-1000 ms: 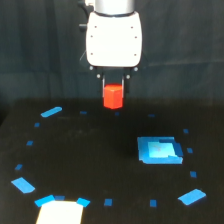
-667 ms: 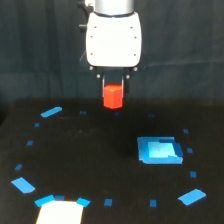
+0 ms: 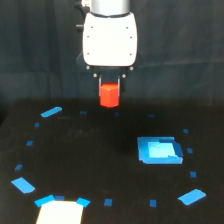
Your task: Pick up the red object from the table
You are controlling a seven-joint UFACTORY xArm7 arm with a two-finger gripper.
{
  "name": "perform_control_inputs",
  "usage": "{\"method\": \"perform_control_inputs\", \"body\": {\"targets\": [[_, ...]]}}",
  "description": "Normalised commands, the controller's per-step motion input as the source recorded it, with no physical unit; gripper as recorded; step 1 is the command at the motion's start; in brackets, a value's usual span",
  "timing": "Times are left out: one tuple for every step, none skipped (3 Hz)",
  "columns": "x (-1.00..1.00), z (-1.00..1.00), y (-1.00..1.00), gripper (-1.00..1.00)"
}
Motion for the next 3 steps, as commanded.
{"method": "perform_control_inputs", "body": {"targets": [[-0.11, 0.10, 0.02, -1.00], [-0.09, 0.09, 0.27, -0.97], [0.02, -0.14, 0.18, -1.00]]}}
